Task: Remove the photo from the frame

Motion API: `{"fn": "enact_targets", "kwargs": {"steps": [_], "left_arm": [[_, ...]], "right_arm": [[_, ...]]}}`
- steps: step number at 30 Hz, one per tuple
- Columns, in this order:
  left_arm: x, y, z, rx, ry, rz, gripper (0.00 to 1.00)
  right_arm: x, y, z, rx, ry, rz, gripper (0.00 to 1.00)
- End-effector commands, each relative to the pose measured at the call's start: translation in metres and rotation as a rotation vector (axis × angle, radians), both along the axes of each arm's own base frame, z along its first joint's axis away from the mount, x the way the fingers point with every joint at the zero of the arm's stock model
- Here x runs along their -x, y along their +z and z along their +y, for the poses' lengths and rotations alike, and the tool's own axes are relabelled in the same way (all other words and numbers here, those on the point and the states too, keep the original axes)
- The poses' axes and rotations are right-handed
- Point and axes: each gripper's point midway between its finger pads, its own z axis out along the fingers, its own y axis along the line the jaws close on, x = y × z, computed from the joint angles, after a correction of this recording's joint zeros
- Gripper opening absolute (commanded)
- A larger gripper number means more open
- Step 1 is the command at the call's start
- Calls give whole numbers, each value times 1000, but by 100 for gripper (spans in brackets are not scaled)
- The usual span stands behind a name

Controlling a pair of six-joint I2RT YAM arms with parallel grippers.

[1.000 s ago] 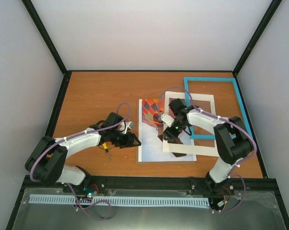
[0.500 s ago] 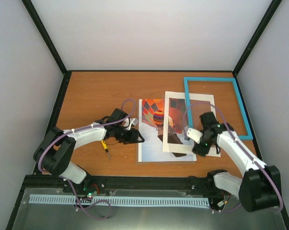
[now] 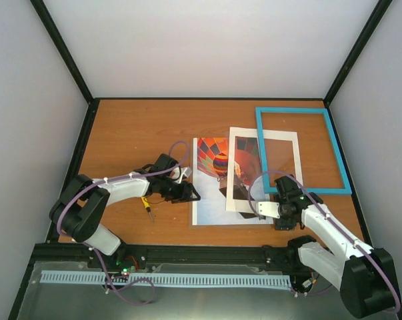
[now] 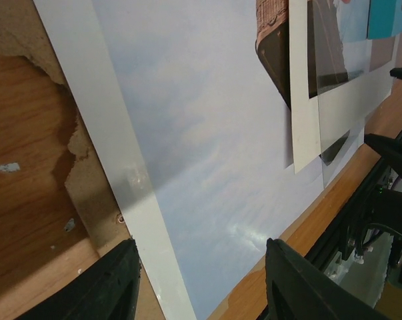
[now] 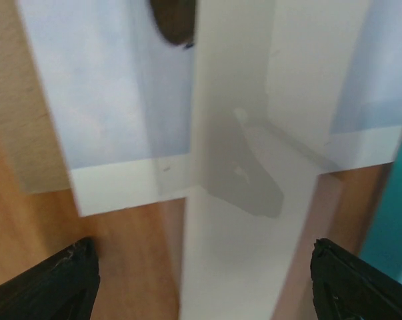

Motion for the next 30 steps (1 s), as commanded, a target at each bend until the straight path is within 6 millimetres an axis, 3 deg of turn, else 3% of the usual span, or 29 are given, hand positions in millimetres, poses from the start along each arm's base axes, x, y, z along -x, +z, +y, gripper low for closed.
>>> {"fn": "enact_targets", "kwargs": {"steps": [1,10,18,25,30], "left_arm": [[-3,-1,-5,14,1,-6,52],[-3,-5,-4,2,7,1,52],[1,-13,8,-58,65,47,52],[-3,-10,17,-84,129,40,55],[-2,-6,15,-55,116,56,54]], "right_arm": [[-17,-10,7,10,33,-97,84],[-10,12,34,-124,74,-81,81],[-10,31,47,-202,64,-77,81],[-13,26,48,-201,34,-51,80],[-9,18,37,-124,79,-35,81]]}}
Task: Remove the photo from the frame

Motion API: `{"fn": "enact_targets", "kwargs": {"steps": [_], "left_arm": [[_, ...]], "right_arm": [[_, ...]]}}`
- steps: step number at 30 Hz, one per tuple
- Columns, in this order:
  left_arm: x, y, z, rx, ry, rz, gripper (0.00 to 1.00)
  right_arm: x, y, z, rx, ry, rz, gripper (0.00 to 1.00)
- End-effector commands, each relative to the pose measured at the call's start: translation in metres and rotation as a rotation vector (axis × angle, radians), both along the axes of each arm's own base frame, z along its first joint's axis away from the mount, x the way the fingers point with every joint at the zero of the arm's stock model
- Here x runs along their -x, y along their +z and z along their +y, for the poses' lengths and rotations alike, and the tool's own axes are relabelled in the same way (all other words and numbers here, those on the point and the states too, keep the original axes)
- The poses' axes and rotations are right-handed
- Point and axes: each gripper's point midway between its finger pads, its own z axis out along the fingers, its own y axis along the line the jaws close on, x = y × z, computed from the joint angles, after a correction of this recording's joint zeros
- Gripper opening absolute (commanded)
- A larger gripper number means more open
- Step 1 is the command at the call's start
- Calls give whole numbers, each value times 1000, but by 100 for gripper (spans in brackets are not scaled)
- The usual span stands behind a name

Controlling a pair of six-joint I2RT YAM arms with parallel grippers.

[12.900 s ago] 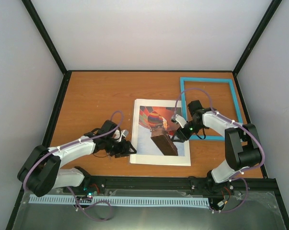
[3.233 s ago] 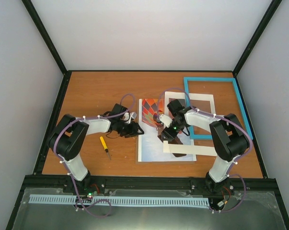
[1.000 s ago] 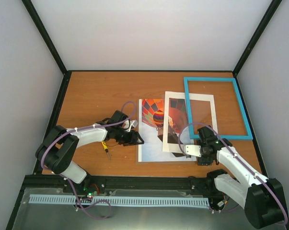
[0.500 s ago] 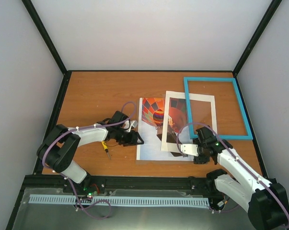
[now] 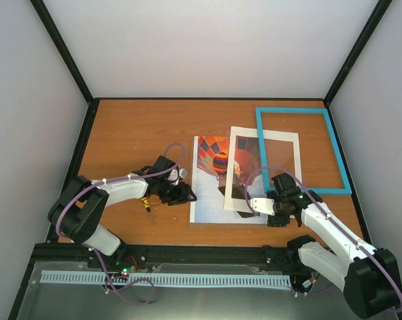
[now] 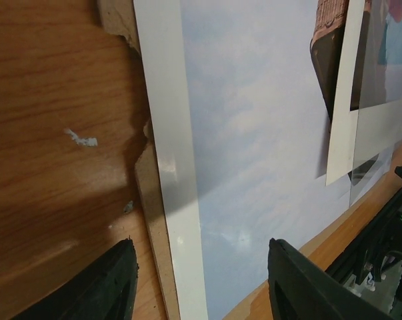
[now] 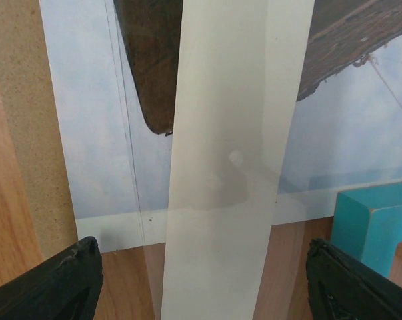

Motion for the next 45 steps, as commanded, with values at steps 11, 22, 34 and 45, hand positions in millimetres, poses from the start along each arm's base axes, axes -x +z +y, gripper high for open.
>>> {"fn": "enact_targets", "kwargs": {"steps": [11,22,34,45], "left_arm": [[-36,14,7,0,31,-98,56],[-65,1,-5,36,5,-105,52],[-71,11,-16,102,-13,-129,45],[-83,6,-19,91,25,-125,49]], "right_arm": [[-8,-8,-10,131,60,64,81],[-29,-9,1,92,7,35,81],[-25,-15,20,65,13,62,80],[-22,-15,22,57,6,70,80]]}}
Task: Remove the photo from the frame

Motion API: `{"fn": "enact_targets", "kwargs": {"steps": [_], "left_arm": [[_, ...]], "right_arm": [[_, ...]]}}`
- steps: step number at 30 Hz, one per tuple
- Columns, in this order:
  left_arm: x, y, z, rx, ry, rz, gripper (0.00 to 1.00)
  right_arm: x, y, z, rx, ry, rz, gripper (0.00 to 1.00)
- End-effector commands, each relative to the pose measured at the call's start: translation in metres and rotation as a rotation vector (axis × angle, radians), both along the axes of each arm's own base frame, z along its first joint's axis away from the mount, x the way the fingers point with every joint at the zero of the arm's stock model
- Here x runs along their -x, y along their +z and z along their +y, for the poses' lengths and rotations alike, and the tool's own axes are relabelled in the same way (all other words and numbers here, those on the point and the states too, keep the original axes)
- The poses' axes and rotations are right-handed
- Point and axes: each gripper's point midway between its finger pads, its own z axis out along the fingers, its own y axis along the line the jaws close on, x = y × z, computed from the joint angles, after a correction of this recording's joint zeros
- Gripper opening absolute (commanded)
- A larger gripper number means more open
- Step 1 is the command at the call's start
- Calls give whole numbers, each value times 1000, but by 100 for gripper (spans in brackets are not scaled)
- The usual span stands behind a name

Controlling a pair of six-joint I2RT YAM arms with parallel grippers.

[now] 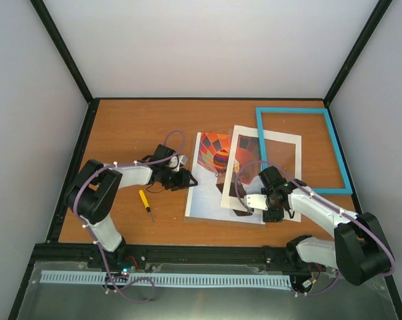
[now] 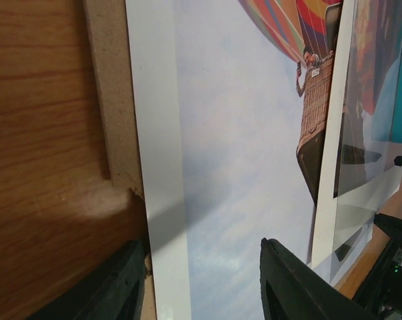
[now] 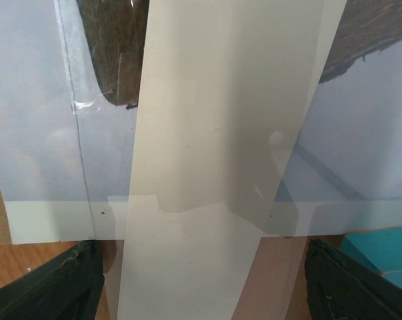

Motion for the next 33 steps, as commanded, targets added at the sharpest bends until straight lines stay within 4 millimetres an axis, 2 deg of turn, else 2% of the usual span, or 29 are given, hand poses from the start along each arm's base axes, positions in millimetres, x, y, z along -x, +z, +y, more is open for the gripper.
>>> {"fn": "enact_targets", "kwargs": {"steps": [1,5,8,13,16,19,25,33], "left_arm": [[-18,7,-12,24,4,-28,49],[-21,-4,-11,-2,9,-13,50],[-22,-4,-13,9,6,-20,51],[-27,17,-19,51,-27,-114,50],[-36,28,-9,-11,15,-163,50],[-39,32,3,-83,61,-174,50],[-19,28,14,-110,69,-110,52],[42,17,27,-85,24,44,51]], "right_arm": [[-5,4,15,-65,0,-11,80],[-4,4,15,-66,-1,-11,80],[-4,3,16,-69,-4,-8,80],[-4,3,17,-72,-8,-4,80],[-5,5,17,-73,-14,-4,80],[-8,18,21,-92,-22,-5,79],[-16,55,40,-201,-34,-31,80],[-12,40,39,-200,-74,7,80]]}}
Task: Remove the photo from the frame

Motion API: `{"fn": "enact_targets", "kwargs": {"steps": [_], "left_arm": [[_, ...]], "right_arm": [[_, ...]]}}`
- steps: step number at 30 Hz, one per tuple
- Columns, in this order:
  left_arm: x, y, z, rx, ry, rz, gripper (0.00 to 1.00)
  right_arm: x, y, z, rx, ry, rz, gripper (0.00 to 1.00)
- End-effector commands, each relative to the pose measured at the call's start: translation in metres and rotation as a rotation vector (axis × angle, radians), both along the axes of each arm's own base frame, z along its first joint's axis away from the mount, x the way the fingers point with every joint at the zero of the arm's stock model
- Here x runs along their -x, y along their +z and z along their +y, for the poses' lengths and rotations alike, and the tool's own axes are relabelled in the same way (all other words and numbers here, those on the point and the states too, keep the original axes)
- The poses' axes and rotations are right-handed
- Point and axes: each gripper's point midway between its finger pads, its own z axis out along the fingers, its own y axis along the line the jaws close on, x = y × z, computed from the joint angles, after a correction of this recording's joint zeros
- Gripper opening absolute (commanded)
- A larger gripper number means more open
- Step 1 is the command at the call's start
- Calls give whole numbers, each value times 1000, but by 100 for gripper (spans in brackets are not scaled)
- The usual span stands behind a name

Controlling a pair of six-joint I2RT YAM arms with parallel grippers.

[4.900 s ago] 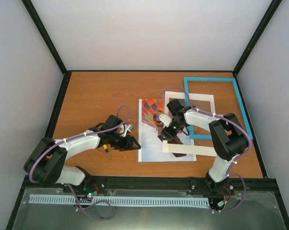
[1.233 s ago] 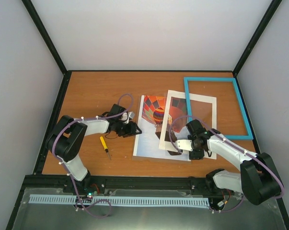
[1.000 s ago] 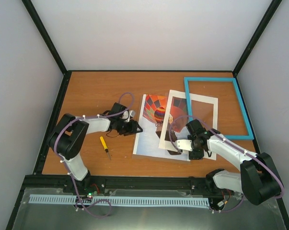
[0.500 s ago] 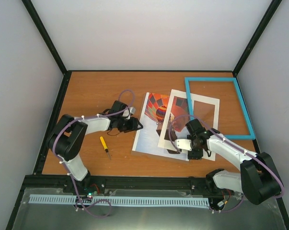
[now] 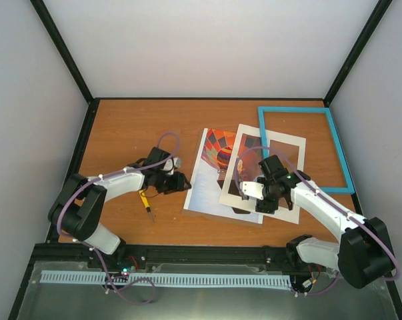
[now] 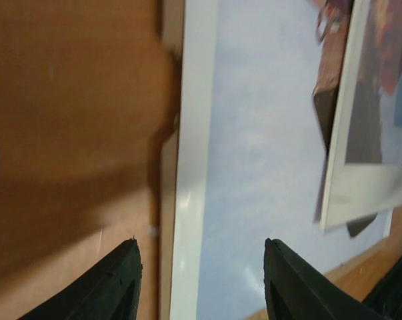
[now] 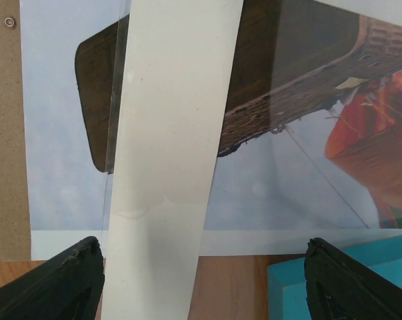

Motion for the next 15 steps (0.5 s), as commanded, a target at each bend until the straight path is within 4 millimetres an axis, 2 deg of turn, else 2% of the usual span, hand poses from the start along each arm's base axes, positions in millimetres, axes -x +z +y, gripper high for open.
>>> {"fn": "enact_targets", "kwargs": {"steps": [1,7,15], "left_arm": [[40,-1,8,16,-26,102,51],[63,0,4,77,-49,140,51],[62,-9,2,74,-43,149,52]], "right_arm": [[9,-12,3,-10,-8,47,80],[32,-26,-5,47,88,110,82],[45,-37,-12,101,145,131,85]]}}
